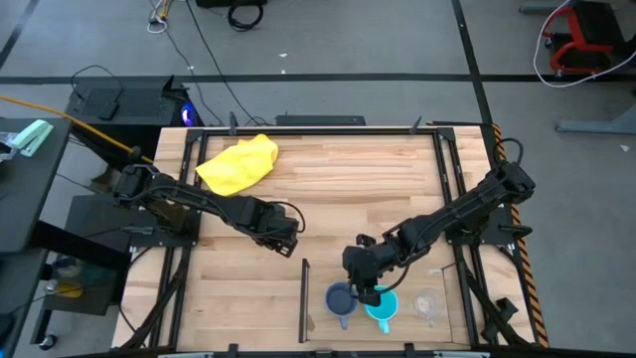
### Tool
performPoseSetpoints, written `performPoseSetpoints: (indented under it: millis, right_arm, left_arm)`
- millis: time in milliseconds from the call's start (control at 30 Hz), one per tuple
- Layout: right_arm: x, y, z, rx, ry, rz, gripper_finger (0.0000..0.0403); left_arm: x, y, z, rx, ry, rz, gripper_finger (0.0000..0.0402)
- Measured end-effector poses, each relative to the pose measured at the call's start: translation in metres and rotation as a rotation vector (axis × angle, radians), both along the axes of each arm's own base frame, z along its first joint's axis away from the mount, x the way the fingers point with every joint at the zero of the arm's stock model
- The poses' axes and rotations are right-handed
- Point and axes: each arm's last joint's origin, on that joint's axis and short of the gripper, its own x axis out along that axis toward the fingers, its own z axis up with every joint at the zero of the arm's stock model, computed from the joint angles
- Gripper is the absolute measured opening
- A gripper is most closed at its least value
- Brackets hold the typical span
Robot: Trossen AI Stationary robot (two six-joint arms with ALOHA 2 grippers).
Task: Stack small to large cups/mugs on shelf
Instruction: Put the purple mug on the shelf, then return to Home Position
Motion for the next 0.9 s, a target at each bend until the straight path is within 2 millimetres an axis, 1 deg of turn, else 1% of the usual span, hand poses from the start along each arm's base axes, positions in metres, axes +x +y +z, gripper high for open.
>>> performPoseSetpoints:
  millis: [300, 500, 667, 900]
  right_arm:
    - [0.001, 0.002, -0.003, -0.004, 0.009, -0.005, 0.0066]
    - [0.0, 0.009, -0.009, 0.002, 0.034, -0.002, 0.0066]
    - [-0.004, 0.017, -0.009, 0.009, 0.034, 0.004, 0.0066]
    - [0.0, 0.01, -0.009, 0.001, 0.029, -0.028, 0.0066]
  left_arm:
    - [0.0, 0.0, 0.0, 0.018, -0.008, 0.001, 0.0013]
    - [0.001, 0.001, 0.0, 0.025, -0.009, -0.003, 0.0017]
    - [0.001, 0.001, 0.0, 0.026, -0.01, -0.003, 0.0021]
    - [0.001, 0.001, 0.0, 0.033, -0.013, -0.002, 0.0012]
